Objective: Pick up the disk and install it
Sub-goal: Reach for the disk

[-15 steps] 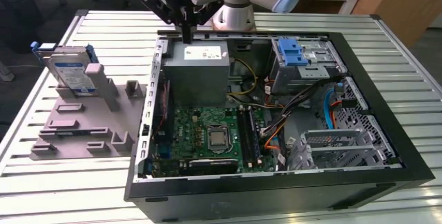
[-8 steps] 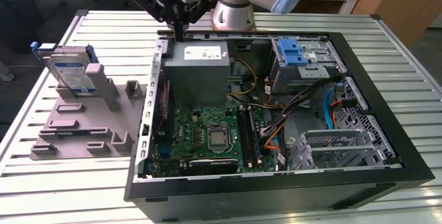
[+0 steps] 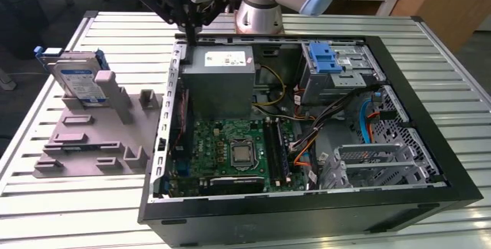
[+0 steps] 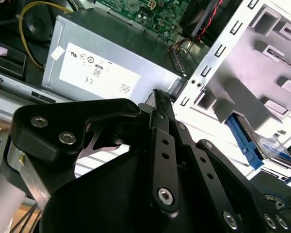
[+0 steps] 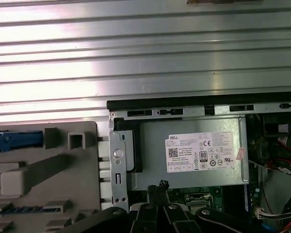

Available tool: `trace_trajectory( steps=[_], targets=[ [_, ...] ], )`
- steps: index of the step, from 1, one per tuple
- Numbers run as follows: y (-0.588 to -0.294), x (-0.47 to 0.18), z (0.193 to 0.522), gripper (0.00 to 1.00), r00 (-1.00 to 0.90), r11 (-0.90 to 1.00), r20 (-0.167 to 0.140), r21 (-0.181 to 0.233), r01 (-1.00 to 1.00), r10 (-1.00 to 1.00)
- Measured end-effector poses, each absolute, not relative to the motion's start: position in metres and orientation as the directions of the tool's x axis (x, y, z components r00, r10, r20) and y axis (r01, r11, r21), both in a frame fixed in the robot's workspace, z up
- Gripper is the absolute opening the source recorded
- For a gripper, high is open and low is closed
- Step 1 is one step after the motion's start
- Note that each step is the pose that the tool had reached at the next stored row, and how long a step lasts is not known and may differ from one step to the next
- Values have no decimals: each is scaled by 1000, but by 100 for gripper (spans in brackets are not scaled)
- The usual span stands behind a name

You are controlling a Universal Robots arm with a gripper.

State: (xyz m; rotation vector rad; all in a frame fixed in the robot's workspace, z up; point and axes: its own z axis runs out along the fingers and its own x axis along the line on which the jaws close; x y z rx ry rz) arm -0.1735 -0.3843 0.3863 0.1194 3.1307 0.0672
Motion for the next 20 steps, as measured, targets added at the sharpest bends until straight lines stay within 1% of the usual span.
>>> trace_trajectory(
  steps=[20],
  targets=[
    [-380,-190,384,11,-997,996,0,43,76,76]
  ],
)
